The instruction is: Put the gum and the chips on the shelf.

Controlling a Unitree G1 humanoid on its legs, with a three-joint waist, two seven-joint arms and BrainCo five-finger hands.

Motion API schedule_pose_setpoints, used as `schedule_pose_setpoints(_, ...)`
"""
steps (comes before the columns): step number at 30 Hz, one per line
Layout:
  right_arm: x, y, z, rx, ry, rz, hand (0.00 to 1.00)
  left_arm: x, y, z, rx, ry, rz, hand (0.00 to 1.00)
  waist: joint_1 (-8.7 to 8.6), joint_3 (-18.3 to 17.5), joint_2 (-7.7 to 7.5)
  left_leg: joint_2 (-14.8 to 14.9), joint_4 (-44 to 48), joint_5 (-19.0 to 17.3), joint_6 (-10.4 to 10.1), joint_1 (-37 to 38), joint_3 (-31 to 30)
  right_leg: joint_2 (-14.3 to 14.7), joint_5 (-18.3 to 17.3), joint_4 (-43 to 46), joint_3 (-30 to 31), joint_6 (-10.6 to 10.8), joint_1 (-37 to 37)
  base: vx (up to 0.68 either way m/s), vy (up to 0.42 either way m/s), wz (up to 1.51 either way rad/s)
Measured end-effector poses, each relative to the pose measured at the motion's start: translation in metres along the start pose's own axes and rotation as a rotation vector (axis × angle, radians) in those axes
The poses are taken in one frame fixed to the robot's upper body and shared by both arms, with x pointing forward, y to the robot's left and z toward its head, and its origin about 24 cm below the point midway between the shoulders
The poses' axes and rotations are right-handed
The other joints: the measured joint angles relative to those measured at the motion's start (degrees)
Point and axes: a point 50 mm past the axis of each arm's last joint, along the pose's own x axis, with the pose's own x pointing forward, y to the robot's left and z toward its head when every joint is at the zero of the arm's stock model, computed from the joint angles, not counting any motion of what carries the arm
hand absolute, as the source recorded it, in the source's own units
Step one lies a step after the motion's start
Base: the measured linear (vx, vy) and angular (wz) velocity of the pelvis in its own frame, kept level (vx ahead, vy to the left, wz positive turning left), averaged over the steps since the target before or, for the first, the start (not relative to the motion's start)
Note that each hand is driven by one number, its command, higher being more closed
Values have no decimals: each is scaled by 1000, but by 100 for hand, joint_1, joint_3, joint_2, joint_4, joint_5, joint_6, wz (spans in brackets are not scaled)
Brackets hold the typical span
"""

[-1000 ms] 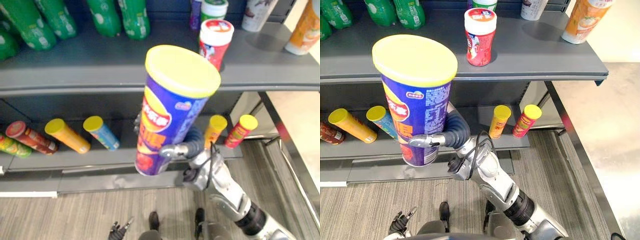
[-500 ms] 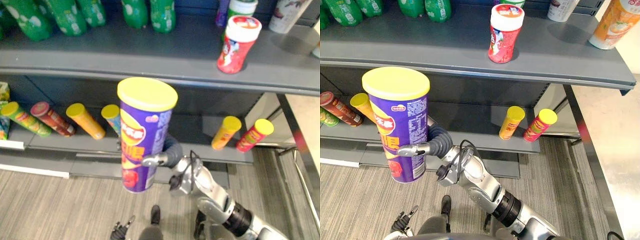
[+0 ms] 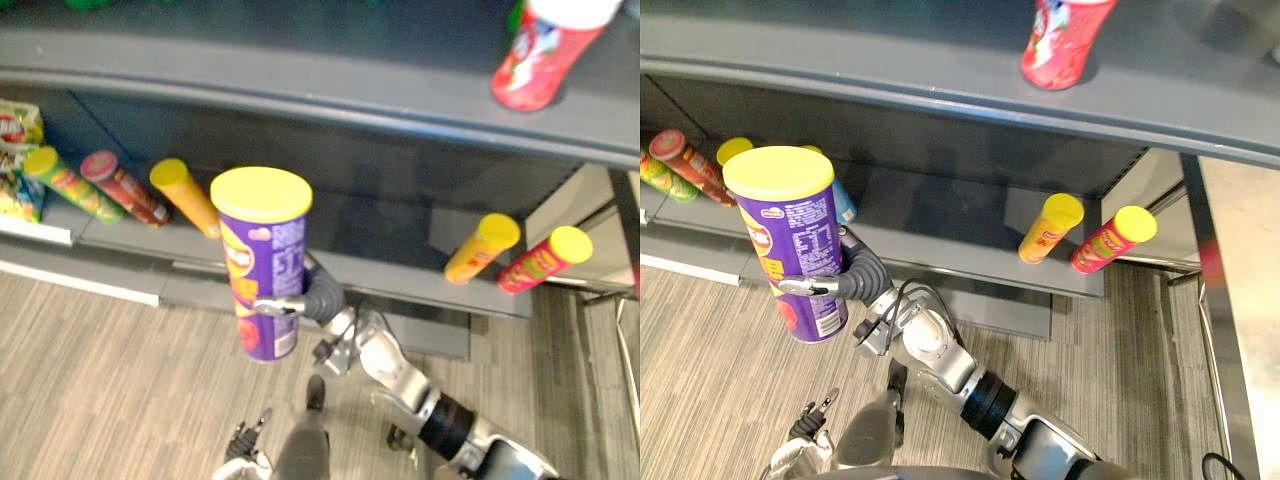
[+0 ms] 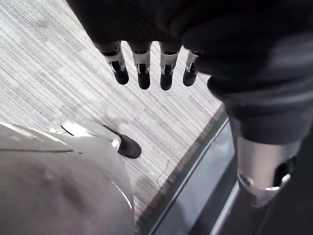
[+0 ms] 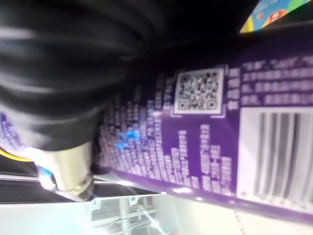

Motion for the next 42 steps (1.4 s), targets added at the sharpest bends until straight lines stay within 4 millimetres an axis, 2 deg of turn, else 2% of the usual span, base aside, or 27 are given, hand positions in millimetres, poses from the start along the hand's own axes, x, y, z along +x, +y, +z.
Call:
schedule_pose_setpoints(2, 7, -10, 1, -80, 1, -42, 100, 2, -5, 5, 11, -10, -16, 0, 16, 189, -1, -11, 178, -50, 13, -127, -37, -17, 12, 62, -4, -19, -71, 6, -15, 9)
schedule_pose_setpoints(7, 17, -23, 13, -161, -52, -132, 100, 3, -7, 9, 35, -20, -28, 0, 14, 370, 39, -2, 429, -202, 21, -354, -10, -11, 9, 116, 49, -22, -214, 11, -2, -4)
schedule_pose_setpoints(12, 23, -38, 16, -244, -56, -207, 100, 4, -17, 13, 55, -31, -55, 0, 21, 521, 220, 7, 716, -348, 13, -600, 55, -2, -11, 233, 161, -52, -399, 14, -2, -7)
schedule_pose_setpoints(16, 23, -48, 17, -327, -59, -277, 100, 5, -23, 17, 60, -54, -71, 0, 49, 568, 299, -10, 924, -411, -3, -705, 50, -37, -70, 413, 218, -91, -518, 27, -1, 2)
schedule_pose_setpoints(23, 32, -71, 43, -480, -167, -446, 100, 4, -35, 23, 43, -94, -97, 0, 153, 653, 429, -58, 1033, -500, 15, -819, 129, -136, -178, 690, 314, -89, -735, -16, 0, -1)
schedule_pose_setpoints(27, 36, -76, 55, -584, -234, -511, 100, 3, -44, 29, 0, -124, -120, 0, 148, 664, 450, -47, 1034, -458, 46, -936, 282, -221, -215, 790, 287, -85, -885, -9, -8, 7)
schedule_pose_setpoints(29, 36, -79, 64, -645, -290, -565, 100, 0, -55, 33, -30, -148, -152, 0, 152, 666, 455, -45, 1052, -426, 81, -994, 348, -266, -219, 816, 257, -79, -931, 30, -9, 8)
schedule_pose_setpoints(31, 41, -76, 70, -672, -332, -586, 100, -1, -63, 36, -32, -171, -177, 0, 147, 672, 465, -60, 1067, -398, 51, -1061, 384, -289, -216, 824, 274, -76, -1002, 48, 2, 0)
schedule_pose_setpoints(35, 48, -68, 80, -731, -391, -598, 100, -3, -68, 41, -26, -198, -191, 0, 169, 678, 477, -59, 1161, -415, 46, -1172, 386, -298, -217, 832, 263, -76, -1082, 47, -10, 1)
schedule_pose_setpoints(42, 57, -59, 96, -778, -485, -629, 100, -7, -79, 52, -91, -252, -219, 0, 195, 716, 554, -67, 1559, -613, 93, -1605, 392, -383, -272, 1052, 265, -63, -1402, -1, -7, 1)
